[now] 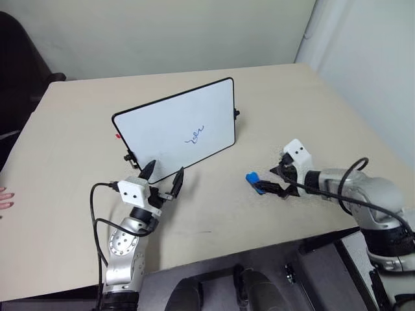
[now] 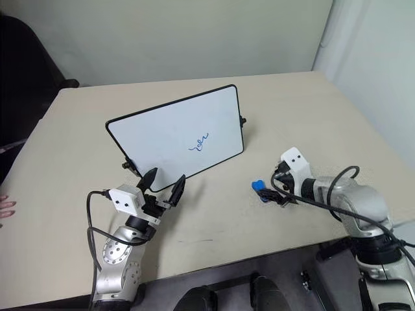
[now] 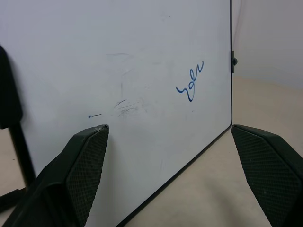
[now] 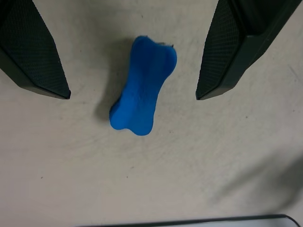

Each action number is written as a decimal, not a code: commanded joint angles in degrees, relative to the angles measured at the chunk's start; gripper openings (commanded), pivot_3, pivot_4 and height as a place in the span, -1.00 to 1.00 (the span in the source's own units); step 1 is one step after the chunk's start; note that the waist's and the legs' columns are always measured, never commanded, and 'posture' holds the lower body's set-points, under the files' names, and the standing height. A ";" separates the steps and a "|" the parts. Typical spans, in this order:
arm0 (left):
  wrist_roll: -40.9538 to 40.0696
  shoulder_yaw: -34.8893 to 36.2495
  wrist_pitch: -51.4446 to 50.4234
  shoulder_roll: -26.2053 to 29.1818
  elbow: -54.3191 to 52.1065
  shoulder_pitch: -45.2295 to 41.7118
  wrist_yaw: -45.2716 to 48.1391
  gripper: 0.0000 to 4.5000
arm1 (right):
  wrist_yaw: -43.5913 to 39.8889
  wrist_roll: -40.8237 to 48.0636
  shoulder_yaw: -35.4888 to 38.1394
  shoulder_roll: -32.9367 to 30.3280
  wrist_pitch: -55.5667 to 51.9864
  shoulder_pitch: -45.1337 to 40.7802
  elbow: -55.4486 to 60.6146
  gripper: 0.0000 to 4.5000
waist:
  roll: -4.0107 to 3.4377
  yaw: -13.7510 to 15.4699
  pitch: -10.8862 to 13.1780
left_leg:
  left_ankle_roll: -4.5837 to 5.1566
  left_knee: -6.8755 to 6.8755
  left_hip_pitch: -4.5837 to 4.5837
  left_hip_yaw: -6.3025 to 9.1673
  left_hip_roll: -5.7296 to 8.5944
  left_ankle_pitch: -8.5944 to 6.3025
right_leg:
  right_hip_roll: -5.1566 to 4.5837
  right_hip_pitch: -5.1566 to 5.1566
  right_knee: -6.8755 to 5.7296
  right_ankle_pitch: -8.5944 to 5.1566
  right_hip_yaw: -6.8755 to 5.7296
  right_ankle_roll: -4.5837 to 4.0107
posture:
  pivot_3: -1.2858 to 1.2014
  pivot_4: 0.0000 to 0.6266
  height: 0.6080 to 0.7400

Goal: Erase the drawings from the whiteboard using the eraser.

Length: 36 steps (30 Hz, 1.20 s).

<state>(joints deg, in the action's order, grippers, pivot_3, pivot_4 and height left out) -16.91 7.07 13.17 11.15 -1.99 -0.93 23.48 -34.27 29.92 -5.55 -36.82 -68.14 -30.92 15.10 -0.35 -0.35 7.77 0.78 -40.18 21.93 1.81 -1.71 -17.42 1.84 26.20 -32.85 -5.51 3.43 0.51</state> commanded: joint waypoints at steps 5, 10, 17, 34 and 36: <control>-0.12 0.69 0.76 0.17 -2.15 0.86 -0.30 1.00 | 1.50 -2.84 -3.76 0.98 -2.70 -3.60 -4.22 1.00 | 0.00 0.13 0.00 | 0.02 -0.01 0.03 0.00 0.00 -0.02 | -0.02 0.05 0.00 -0.04 0.01 0.00 | 0.03 -0.52 1.00; -0.24 0.46 0.74 -0.04 -2.67 1.49 -0.33 1.00 | 1.56 -3.83 -4.38 0.96 -3.05 -3.56 -4.83 0.42 | 0.00 0.13 0.00 | 0.03 0.00 0.03 0.00 0.00 -0.02 | -0.02 0.08 -0.02 -0.04 0.01 -0.03 | 0.03 -0.52 1.00; -0.80 -0.17 0.25 -0.38 -2.44 1.75 0.29 1.00 | 0.71 -1.11 -0.79 2.76 -5.71 -3.93 -5.85 -0.04 | 0.00 0.13 0.00 | 0.03 -0.01 0.03 -0.01 0.00 -0.03 | -0.02 0.08 -0.05 -0.02 0.01 -0.06 | 0.03 -0.52 1.00; -0.94 0.38 0.41 -0.54 -2.03 1.72 0.20 1.00 | -4.58 -1.85 -2.23 -0.13 3.40 -1.81 -0.23 -0.84 | 0.00 0.12 0.00 | 0.03 -0.01 0.03 -0.03 0.00 -0.03 | -0.02 0.07 -0.05 -0.02 0.01 -0.07 | 0.03 -0.52 1.00; -0.96 0.40 0.42 -0.57 -1.93 1.67 0.20 1.00 | -4.89 -0.93 -0.67 0.55 5.35 -1.76 1.28 -0.84 | 0.00 0.11 0.00 | 0.03 -0.01 0.03 -0.03 0.00 -0.03 | -0.02 0.08 -0.05 -0.01 0.01 -0.07 | 0.03 -0.52 1.00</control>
<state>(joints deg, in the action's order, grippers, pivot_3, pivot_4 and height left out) -17.34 6.89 12.83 10.52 -2.36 0.98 23.60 -38.24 27.88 -8.93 -36.38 -65.15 -32.20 13.29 -0.35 -0.24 7.77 0.82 -40.19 21.95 1.78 -1.71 -17.45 1.83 26.28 -32.91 -5.52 3.44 0.43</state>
